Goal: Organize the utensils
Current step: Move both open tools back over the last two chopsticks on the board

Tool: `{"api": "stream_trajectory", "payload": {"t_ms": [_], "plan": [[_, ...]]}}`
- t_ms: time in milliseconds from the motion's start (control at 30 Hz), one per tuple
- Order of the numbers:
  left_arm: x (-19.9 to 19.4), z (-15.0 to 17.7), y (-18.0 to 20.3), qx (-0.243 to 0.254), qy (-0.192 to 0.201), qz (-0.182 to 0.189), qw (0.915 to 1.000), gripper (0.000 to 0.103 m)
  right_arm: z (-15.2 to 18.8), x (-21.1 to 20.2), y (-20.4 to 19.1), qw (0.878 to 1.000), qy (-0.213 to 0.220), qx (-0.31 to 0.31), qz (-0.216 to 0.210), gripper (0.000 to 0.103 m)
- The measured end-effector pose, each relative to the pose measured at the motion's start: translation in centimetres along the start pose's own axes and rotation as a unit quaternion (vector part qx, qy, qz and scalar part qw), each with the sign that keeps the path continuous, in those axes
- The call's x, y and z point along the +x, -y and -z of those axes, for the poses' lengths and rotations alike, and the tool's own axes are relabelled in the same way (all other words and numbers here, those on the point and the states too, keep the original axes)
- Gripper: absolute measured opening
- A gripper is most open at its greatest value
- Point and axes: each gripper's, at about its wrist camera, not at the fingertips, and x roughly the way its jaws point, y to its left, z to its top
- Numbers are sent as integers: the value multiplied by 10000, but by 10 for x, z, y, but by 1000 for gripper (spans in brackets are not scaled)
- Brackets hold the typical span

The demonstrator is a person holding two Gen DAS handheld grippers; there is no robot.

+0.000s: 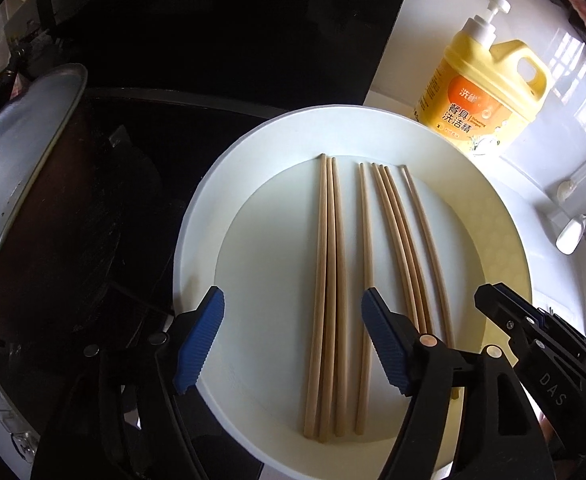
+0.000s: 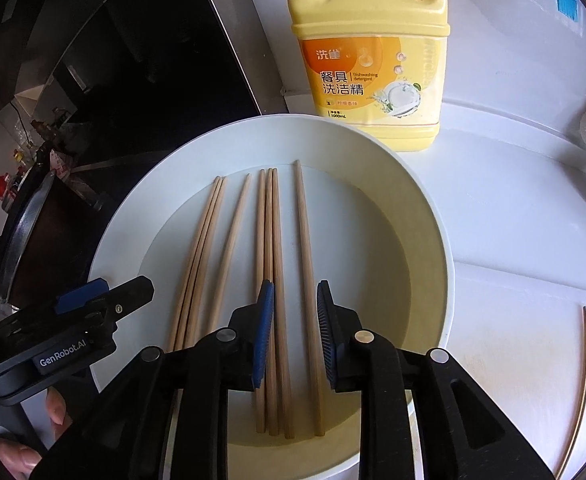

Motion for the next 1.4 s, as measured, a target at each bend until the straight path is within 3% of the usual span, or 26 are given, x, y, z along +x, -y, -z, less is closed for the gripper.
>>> {"api": "stream_trajectory", "payload": {"t_ms": [400, 767, 1100, 1400], "plan": [[-23, 12, 8, 62, 142, -168, 9997, 74, 18, -25, -4, 9997, 137, -189, -66, 41], [-49, 32, 32, 115, 285, -247, 9992, 85, 37, -56, 12, 9990, 329, -248, -171, 56], [-65, 58, 82, 308, 283, -109, 9991, 91, 70, -99, 65, 9984, 547, -145, 16, 60], [-66, 90, 153, 737, 243, 269, 9966, 93, 120, -136, 142, 9964, 602, 200, 571, 60]]}}
